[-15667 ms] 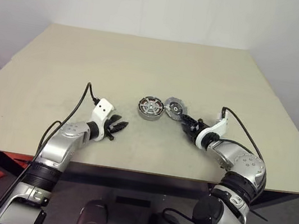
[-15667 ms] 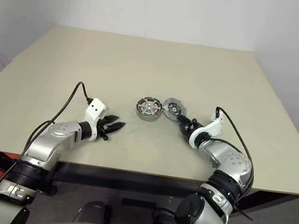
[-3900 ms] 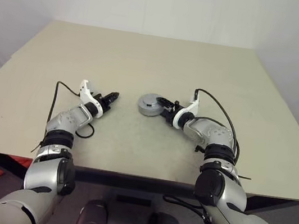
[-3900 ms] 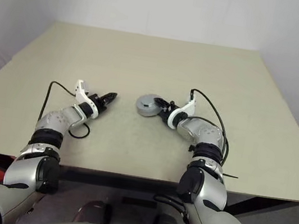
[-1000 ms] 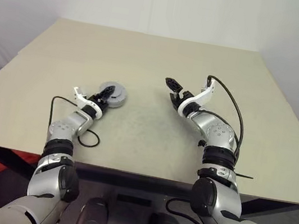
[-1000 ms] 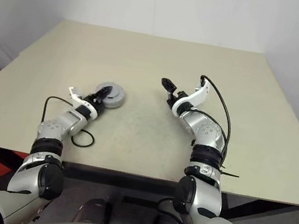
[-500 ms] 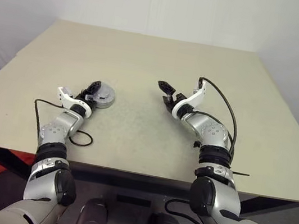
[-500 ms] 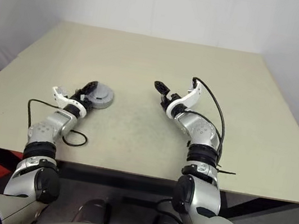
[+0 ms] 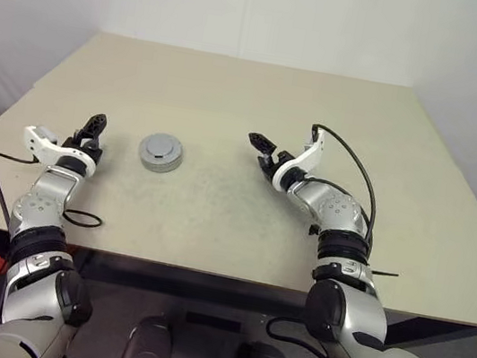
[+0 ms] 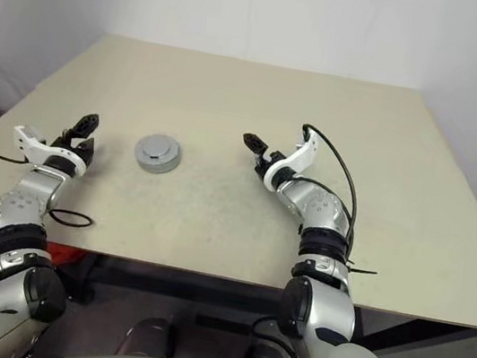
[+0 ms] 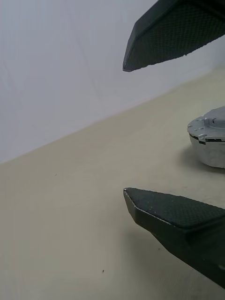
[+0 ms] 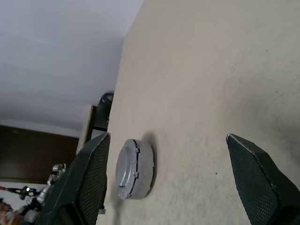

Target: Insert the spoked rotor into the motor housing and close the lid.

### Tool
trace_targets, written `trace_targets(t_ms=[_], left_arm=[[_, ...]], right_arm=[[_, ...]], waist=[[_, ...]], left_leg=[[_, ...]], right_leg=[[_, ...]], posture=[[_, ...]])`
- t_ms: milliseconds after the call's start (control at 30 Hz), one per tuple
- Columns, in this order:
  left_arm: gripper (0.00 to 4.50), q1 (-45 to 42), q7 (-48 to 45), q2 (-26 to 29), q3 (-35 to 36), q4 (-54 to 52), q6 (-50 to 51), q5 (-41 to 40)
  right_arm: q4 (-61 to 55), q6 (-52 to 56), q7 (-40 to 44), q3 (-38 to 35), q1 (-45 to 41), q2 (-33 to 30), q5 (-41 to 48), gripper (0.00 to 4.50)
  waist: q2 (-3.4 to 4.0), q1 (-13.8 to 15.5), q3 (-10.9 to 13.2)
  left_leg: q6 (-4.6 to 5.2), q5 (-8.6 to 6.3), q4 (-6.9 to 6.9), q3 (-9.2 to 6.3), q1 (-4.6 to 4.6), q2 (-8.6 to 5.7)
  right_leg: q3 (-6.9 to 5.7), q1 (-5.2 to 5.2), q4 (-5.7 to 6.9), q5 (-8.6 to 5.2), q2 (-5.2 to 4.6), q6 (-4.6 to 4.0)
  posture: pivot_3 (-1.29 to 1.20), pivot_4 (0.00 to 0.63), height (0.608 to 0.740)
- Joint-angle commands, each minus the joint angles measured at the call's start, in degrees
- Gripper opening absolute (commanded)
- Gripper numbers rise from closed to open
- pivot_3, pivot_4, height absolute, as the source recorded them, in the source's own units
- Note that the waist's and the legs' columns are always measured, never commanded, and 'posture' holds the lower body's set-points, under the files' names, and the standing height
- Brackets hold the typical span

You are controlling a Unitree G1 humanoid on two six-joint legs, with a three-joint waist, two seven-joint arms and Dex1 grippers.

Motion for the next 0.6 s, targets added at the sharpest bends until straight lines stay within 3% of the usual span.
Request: trace_targets(t_ms=[33,233,367,600], left_arm=[[4.21,0.29,-2.18,1.22,-5.87,-7.66,-2.14,4.71],[4.21,2.07,-6.89,2.90,-19.51,-16.69,-8.54,18.01],[4.21,3.98,-13.58,5.46,-29.05,-21.54,-10.43,24.75],[4.21,6.24,-20.12,2.89,-39.02,-23.07,-14.32,30.53]], right_arm=[[-4.26,-4.11,3.68,3.87,-0.29,-0.79,-3.37,4.44],[-9.40,-16.46,11.46,13.88,3.26,-6.21,-15.49,4.44],[-11.55,-24.84,21.92,22.13,7.38,-15.22,-24.42,4.44],[-8.97,-29.08,31.92,23.10,9.79,-25.13,-27.93,4.44]], waist=[[-0.01,0.01,0.00],[-0.04,0.28,-0.01],[-0.04,0.30,-0.02],[-0.04,-0.25,-0.01]], left_leg=[[-0.02,0.01,0.00,-0.02,0.00,0.04],[-0.05,0.03,0.01,-0.10,-0.09,0.05],[-0.05,0.03,0.02,-0.10,-0.08,0.04],[-0.02,0.03,0.12,-0.08,-0.03,0.05]], right_leg=[[-0.02,0.00,0.01,0.00,0.02,-0.01],[-0.11,0.00,0.00,0.00,0.00,0.01],[-0.10,0.01,0.00,0.00,0.00,0.01],[-0.03,0.00,0.17,-0.02,0.02,-0.04]], posture=[[0.00,0.000,0.740],[0.00,0.000,0.740],[0.00,0.000,0.740],[0.00,0.000,0.740]])
